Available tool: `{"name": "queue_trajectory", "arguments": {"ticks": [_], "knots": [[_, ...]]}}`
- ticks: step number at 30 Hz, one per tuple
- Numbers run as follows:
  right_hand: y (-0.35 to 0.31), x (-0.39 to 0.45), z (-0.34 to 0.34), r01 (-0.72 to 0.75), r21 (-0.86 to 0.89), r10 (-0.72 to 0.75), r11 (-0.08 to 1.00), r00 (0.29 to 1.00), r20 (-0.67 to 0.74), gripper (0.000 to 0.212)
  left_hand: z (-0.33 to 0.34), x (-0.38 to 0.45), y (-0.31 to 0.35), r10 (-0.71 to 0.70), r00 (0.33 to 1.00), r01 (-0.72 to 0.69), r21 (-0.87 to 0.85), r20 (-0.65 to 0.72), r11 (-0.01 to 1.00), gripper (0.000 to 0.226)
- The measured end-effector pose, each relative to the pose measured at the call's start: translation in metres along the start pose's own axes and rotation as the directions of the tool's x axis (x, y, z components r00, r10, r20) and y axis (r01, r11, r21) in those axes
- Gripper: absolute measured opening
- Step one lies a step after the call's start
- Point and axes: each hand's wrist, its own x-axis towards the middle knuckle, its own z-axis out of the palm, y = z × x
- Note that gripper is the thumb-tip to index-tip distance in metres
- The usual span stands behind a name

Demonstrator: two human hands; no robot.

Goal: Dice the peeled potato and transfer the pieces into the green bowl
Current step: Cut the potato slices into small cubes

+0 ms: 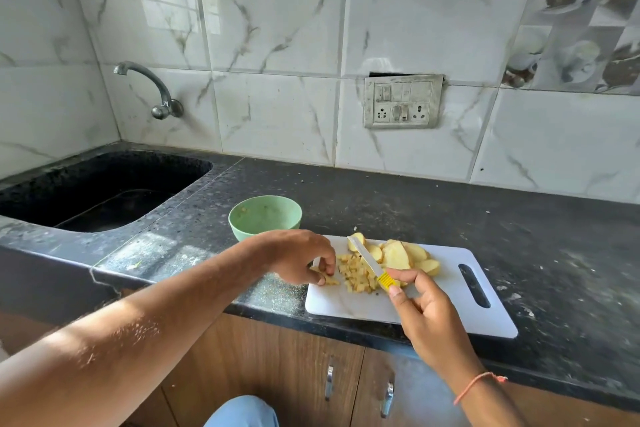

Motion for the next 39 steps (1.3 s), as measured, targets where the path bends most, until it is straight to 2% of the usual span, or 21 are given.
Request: {"name": "queue_trajectory", "arguments": {"ticks": [4, 8, 10, 14, 18, 23, 39], "knots": [[0.006, 0.003, 0.001, -0.002, -0.021, 0.002, 1.0, 1.0, -0.015, 0.013, 0.013, -0.001, 0.003, -0.127, 0.988, 0.119, -0.1, -0.082, 0.988, 0.027], [0.009, 0.002, 0.002, 0.015, -0.042, -0.015, 0.999, 1.0, -0.013, 0.015, 0.039, -0.004, 0.01, -0.315, 0.924, 0.255, -0.263, -0.218, 0.93, 0.026], [0.007, 0.001, 0.004, 0.007, -0.087, -0.009, 0.996, 1.0, -0.016, 0.015, 0.052, -0.01, 0.008, -0.329, 0.906, 0.222, -0.363, -0.267, 0.905, 0.026], [-0.002, -0.005, 0.011, -0.002, -0.31, 0.0, 0.951, 1.0, -0.007, 0.013, 0.074, -0.027, -0.007, -0.288, 0.867, 0.036, -0.525, -0.408, 0.851, 0.025], [-0.019, -0.013, 0.02, 0.023, -0.549, -0.023, 0.835, 1.0, 0.008, 0.017, 0.082, -0.028, -0.007, -0.28, 0.834, -0.013, -0.524, -0.475, 0.852, 0.022], [-0.04, -0.028, 0.036, 0.066, -0.74, -0.035, 0.669, 0.998, 0.058, 0.021, 0.084, -0.027, -0.006, -0.289, 0.815, -0.026, -0.529, -0.503, 0.848, 0.02], [-0.064, -0.024, 0.057, 0.145, -0.853, 0.023, 0.501, 0.983, 0.181, 0.024, 0.084, -0.025, -0.005, -0.284, 0.782, -0.064, -0.525, -0.554, 0.849, 0.016]]}}
